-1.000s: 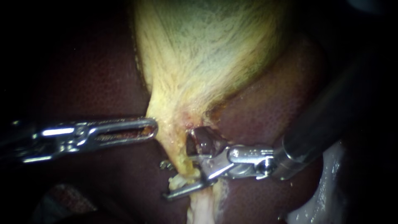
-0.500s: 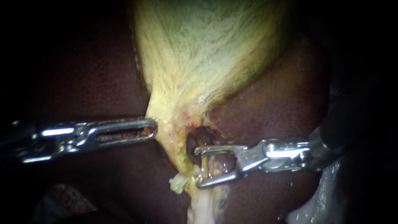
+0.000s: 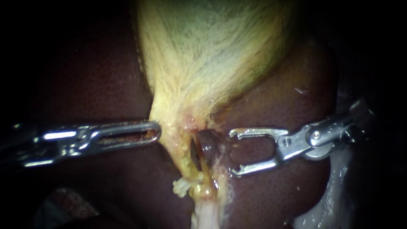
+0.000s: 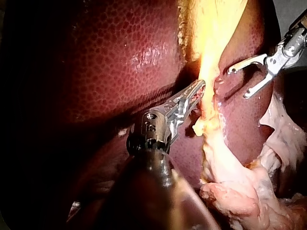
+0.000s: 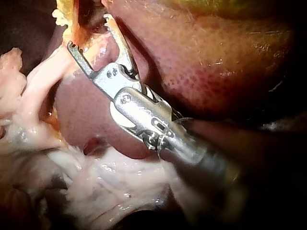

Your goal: Going back second clip left tube

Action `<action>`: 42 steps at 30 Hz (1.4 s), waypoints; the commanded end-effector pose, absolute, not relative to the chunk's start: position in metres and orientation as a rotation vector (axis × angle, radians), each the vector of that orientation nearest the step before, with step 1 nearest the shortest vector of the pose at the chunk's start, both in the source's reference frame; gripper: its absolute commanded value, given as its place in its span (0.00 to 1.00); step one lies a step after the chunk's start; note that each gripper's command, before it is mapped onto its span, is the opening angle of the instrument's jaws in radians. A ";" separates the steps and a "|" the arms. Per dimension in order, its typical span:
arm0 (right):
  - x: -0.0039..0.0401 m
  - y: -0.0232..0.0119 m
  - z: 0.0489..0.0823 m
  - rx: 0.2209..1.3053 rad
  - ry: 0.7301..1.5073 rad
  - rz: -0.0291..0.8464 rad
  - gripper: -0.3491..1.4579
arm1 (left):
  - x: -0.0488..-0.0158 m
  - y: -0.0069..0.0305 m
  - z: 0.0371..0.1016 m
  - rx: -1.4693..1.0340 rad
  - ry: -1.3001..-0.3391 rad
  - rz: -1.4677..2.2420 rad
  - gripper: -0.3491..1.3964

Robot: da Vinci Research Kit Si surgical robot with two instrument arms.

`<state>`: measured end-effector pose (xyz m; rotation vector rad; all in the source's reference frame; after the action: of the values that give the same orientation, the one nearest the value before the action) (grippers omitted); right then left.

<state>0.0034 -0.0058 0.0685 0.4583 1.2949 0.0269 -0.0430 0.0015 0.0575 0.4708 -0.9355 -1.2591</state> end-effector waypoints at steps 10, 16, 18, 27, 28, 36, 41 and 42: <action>0.0026 -0.0059 0.0684 0.433 1.302 -0.015 0.52 | -0.0443 0.0008 0.0598 0.461 -0.925 -1.246 0.00; 0.0023 -0.0059 0.0684 0.430 1.303 -0.021 0.52 | -0.0462 0.0002 0.0615 0.472 -0.912 -1.238 0.00; 0.0023 -0.0058 0.0684 0.430 1.303 -0.021 0.52 | -0.0468 0.0002 0.0617 0.474 -0.913 -1.237 0.00; 0.0022 -0.0059 0.0684 0.427 1.304 -0.026 0.52 | -0.0487 0.0002 0.0629 0.476 -0.905 -1.233 0.00; 0.0022 -0.0059 0.0684 0.427 1.304 -0.026 0.52 | -0.0488 0.0002 0.0629 0.475 -0.905 -1.233 0.00; 0.0022 -0.0058 0.0682 0.420 1.305 -0.036 0.52 | -0.0489 0.0002 0.0628 0.476 -0.905 -1.233 0.00; 0.0022 -0.0056 0.0678 0.421 1.306 -0.033 0.52 | -0.0489 0.0002 0.0628 0.476 -0.905 -1.233 0.00; 0.0021 -0.0056 0.0677 0.422 1.306 -0.033 0.52 | -0.0489 0.0002 0.0628 0.476 -0.905 -1.233 0.00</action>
<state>0.0021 -0.0056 0.0677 0.4197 1.3062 -0.0361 -0.0489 0.0001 0.0628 0.4759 -0.9043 -1.2332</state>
